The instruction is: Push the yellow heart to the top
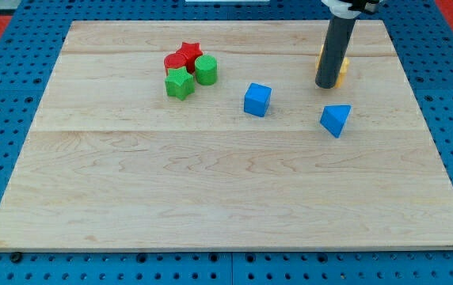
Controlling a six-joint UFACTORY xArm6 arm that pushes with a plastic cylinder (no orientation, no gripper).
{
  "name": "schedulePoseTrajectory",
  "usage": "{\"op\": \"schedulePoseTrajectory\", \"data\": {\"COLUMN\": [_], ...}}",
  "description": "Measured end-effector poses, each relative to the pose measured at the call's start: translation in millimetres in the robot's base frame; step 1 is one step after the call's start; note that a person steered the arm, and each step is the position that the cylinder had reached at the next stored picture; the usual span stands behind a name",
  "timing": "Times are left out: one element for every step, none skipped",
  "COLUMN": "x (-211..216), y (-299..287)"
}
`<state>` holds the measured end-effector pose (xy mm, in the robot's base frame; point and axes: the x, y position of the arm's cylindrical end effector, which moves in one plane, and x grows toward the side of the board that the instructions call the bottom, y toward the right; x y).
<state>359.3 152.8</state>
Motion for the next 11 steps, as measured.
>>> {"op": "schedulePoseTrajectory", "data": {"x": [34, 24, 16, -4, -22, -21, -21, -21, -21, -21, -21], "y": [31, 59, 30, 26, 26, 17, 17, 16, 15, 14, 6]}}
